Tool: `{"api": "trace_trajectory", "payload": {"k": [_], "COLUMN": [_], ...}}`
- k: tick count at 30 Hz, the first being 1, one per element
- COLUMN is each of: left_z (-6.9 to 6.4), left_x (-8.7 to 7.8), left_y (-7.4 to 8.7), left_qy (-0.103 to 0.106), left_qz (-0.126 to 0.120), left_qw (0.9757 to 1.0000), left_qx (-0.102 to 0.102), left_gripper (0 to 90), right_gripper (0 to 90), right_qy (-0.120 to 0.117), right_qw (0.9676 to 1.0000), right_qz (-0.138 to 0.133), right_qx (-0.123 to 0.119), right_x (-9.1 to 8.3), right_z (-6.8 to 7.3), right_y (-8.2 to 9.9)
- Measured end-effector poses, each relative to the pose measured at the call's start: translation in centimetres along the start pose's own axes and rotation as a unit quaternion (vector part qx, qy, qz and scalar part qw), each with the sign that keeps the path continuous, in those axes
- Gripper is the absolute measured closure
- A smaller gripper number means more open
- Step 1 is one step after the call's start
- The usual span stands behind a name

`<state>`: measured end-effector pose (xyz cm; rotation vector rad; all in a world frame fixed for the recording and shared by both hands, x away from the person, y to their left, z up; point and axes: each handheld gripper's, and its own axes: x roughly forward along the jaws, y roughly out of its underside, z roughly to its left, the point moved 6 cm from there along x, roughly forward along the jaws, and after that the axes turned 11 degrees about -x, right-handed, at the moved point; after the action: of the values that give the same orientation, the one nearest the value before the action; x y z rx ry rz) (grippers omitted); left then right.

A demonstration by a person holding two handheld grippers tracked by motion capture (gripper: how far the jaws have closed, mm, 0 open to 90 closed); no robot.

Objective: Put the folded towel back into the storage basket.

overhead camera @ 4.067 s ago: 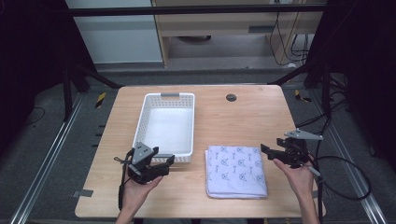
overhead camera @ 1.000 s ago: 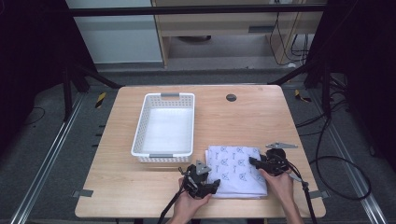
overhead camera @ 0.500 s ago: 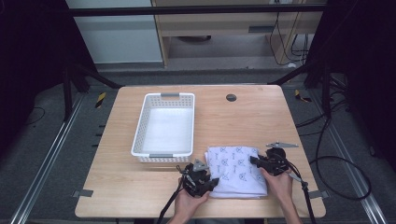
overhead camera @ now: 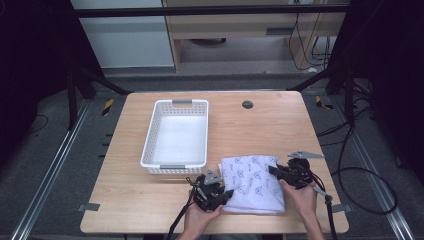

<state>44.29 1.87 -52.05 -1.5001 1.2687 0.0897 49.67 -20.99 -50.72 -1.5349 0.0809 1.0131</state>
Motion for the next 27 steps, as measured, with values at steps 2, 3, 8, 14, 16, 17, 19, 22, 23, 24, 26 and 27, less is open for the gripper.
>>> {"api": "trace_trajectory", "payload": {"k": [2,3,8,14,16,17,19,22,23,24,26,27], "left_z": [-0.1,-0.1,-0.4,-0.9,-1.1,-1.1,-1.3,-1.5,-1.5,-1.5,-1.6,-1.6], "left_x": [-0.3,-0.5,-1.1,-2.1,-2.5,-2.5,-2.8,-3.3,-3.3,-3.5,-3.7,-3.8], "left_y": [-0.1,-0.2,-0.5,-1.1,-1.5,-1.5,-1.7,-2.0,-2.0,-2.2,-2.3,-2.4], "left_qy": [0.0,0.0,0.003,0.007,0.009,0.009,0.01,0.011,0.011,0.011,0.011,0.012], "left_qz": [-0.003,-0.005,-0.01,-0.021,-0.026,-0.026,-0.031,-0.036,-0.036,-0.039,-0.041,-0.043], "left_qw": [1.0,1.0,0.9999,0.9995,0.9993,0.9993,0.9991,0.9988,0.9988,0.9987,0.9987,0.9986], "left_qx": [0.004,0.006,0.012,0.02,0.026,0.026,0.026,0.03,0.03,0.03,0.029,0.029], "left_gripper": [72.1,72.1,72.1,72.1,72.2,72.2,72.2,72.3,72.3,72.3,72.3,72.3], "right_gripper": [73.5,73.5,73.6,73.7,73.7,73.7,73.7,73.7,73.7,73.8,73.8,73.8], "right_qy": [0.0,0.0,0.004,0.009,0.01,0.01,0.01,0.016,0.017,0.019,0.02,0.022], "right_qw": [1.0,0.9999,0.9997,0.9988,0.9985,0.9985,0.9981,0.9974,0.9973,0.997,0.9969,0.9965], "right_qz": [-0.007,-0.01,-0.02,-0.04,-0.045,-0.047,-0.052,-0.06,-0.06,-0.063,-0.064,-0.066], "right_qx": [-0.002,-0.005,-0.013,-0.028,-0.029,-0.027,-0.031,-0.037,-0.038,-0.042,-0.042,-0.046], "right_x": [-0.4,-0.6,-1.4,-2.5,-2.9,-3.0,-3.2,-3.8,-3.8,-4.0,-4.0,-4.1], "right_z": [0.3,0.4,0.9,1.2,1.3,1.3,1.3,1.6,1.7,1.8,1.8,1.9], "right_y": [-0.3,-0.4,-0.9,-1.6,-1.9,-2.0,-2.2,-2.8,-2.9,-3.0,-3.1,-3.3]}}
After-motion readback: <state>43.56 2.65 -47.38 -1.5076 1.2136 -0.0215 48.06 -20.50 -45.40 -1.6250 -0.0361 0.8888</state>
